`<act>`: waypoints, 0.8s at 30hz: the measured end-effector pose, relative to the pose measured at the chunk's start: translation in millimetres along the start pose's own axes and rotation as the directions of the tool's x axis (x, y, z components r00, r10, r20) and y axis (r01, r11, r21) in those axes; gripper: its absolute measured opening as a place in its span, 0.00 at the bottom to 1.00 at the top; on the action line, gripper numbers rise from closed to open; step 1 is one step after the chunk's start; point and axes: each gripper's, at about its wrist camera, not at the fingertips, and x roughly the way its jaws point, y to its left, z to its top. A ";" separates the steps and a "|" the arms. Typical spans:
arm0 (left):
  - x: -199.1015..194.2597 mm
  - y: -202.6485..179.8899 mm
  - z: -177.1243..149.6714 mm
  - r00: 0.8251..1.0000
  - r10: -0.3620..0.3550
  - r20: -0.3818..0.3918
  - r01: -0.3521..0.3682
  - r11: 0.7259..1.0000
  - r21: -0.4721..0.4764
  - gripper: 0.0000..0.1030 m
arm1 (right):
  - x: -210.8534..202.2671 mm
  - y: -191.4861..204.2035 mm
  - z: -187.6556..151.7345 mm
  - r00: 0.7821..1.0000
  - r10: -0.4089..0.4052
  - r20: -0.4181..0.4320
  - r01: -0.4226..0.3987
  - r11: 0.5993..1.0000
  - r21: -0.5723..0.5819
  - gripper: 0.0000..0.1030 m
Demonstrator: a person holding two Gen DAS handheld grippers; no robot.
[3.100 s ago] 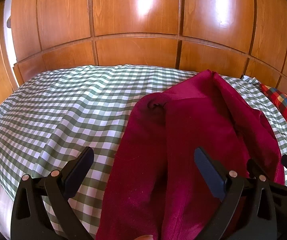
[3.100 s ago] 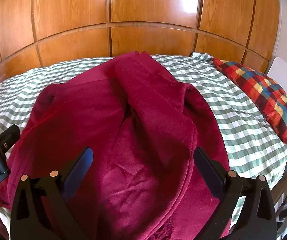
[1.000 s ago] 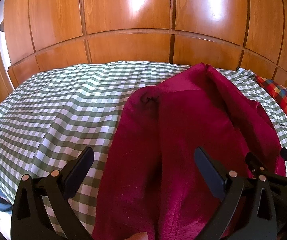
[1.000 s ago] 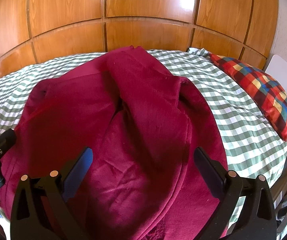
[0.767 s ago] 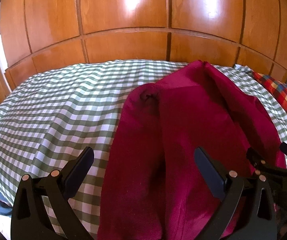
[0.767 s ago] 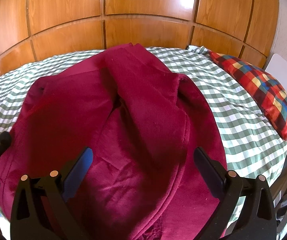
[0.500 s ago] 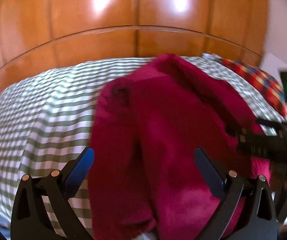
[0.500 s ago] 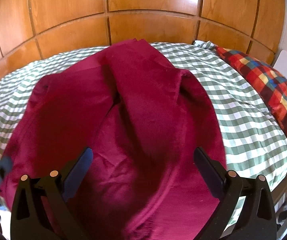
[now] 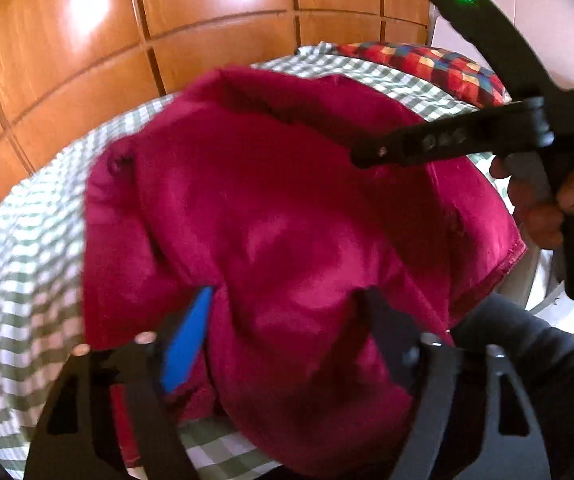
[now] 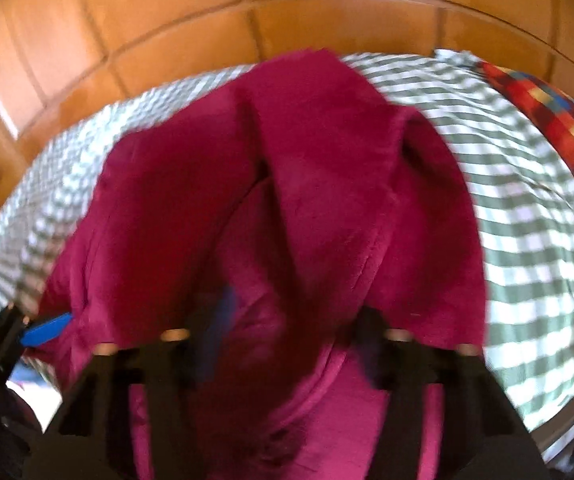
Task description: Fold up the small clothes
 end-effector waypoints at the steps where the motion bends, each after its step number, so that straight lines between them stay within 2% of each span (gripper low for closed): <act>1: -2.7 1.0 0.4 1.000 -0.014 0.006 0.014 1.000 -0.007 0.49 | -0.7 3.9 0.8 1.000 -0.007 0.004 0.008 1.000 -0.025 0.17; 2: -7.6 3.2 1.9 0.999 -0.032 0.010 0.032 0.999 -0.014 0.42 | -4.8 4.4 2.8 1.000 -0.004 0.016 0.004 0.999 -0.034 0.11; 3: -12.4 7.7 3.7 0.999 -0.047 0.017 0.047 0.998 -0.035 0.27 | -11.2 2.0 6.0 0.999 0.001 0.034 0.000 0.999 -0.033 0.07; 4: -15.9 14.1 4.8 0.997 -0.067 0.023 0.068 0.996 -0.064 0.07 | -15.9 -5.5 10.4 0.999 0.000 0.046 0.002 1.000 -0.031 0.07; 5: -21.2 26.3 7.3 0.992 -0.125 0.034 0.129 0.984 -0.119 0.03 | -26.6 -13.0 16.5 0.997 -0.009 0.074 0.011 1.000 -0.028 0.07; 6: -25.6 37.2 9.1 0.985 -0.166 0.052 0.172 0.971 -0.163 0.03 | -33.8 -18.9 20.5 0.996 -0.013 0.092 0.015 1.000 -0.024 0.07; 7: -32.9 48.4 12.0 0.982 -0.169 0.084 0.182 0.963 -0.198 0.02 | -43.0 -26.4 25.7 0.992 -0.036 0.119 0.038 0.999 -0.020 0.07; 11: -49.0 82.7 18.3 0.976 -0.149 0.157 0.189 0.939 -0.286 0.02 | -70.4 -67.5 50.0 0.974 -0.113 0.195 0.105 0.993 0.049 0.07; 13: -58.1 105.7 23.6 0.972 -0.126 0.199 0.189 0.921 -0.340 0.02 | -78.9 -85.6 61.6 0.955 -0.191 0.229 0.178 0.981 0.074 0.07; 16: -69.4 148.2 35.8 0.967 -0.034 0.251 0.143 0.891 -0.430 0.02 | -77.6 -120.8 82.9 0.923 -0.299 0.241 0.277 0.953 0.118 0.07; 19: -74.1 194.1 52.0 0.965 0.109 0.239 0.028 0.861 -0.507 0.02 | -62.8 -155.4 107.0 0.888 -0.407 0.216 0.384 0.913 0.141 0.07; 21: -69.9 230.9 61.7 0.958 0.212 0.192 -0.070 0.825 -0.560 0.01 | -51.1 -178.3 120.9 0.862 -0.469 0.193 0.446 0.882 0.152 0.07; 22: -67.0 246.5 65.6 0.952 0.256 0.166 -0.114 0.804 -0.583 0.01 | -40.3 -191.9 132.1 0.839 -0.516 0.173 0.493 0.856 0.157 0.07; 24: -55.4 286.8 72.1 0.933 0.351 0.080 -0.220 0.732 -0.644 0.01 | -24.2 -215.2 147.4 0.815 -0.564 0.133 0.541 0.823 0.173 0.07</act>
